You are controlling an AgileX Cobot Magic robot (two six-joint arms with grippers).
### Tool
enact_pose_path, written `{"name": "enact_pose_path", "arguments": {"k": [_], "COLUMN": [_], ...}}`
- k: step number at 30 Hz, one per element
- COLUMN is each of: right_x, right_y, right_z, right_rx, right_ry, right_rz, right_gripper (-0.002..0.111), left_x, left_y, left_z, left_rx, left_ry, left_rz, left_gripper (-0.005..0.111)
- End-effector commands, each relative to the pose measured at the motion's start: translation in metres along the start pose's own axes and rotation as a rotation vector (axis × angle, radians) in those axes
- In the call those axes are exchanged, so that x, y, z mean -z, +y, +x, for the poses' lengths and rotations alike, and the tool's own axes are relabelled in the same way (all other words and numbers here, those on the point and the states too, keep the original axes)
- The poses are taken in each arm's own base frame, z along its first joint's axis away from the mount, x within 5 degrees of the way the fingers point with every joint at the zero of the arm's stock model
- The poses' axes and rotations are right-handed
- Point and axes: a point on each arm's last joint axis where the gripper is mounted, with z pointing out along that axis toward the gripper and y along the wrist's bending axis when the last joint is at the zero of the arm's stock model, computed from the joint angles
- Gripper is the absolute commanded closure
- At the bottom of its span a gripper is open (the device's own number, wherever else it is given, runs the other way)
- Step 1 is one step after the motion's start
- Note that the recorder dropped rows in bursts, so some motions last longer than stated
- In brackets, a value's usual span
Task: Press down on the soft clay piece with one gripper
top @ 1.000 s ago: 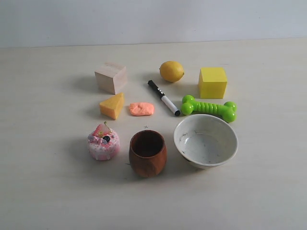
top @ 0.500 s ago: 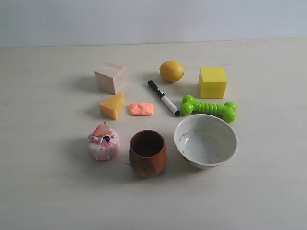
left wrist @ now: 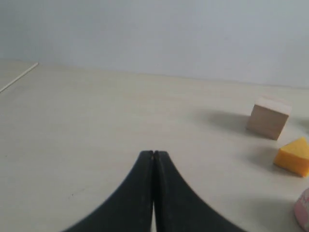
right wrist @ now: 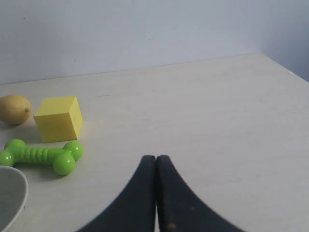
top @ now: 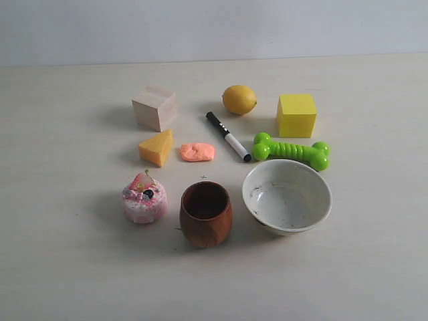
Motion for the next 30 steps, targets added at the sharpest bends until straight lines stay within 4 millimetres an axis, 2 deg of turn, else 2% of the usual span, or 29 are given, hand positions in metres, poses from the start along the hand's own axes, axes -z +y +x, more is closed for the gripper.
{"name": "enact_pose_path", "arguments": {"k": [1,30], "right_x": [-0.0001,-0.0001], "right_y": [-0.0004,-0.0004], "right_z": [0.0008,0.0008], "right_rx": [0.003,0.003], "right_ry": [-0.006,-0.006], "right_rz": [0.007,0.007], "right_gripper": [0.108,0.108], "left_x": [0.0003,0.0003], "left_y": [-0.0003,-0.0005], "left_z": [0.0075,0.0073], "left_rx": [-0.007,-0.043], "left_ry": [0.07,0.068], "left_rz": [0.003,0.008], "left_gripper": [0.107,0.107]}}
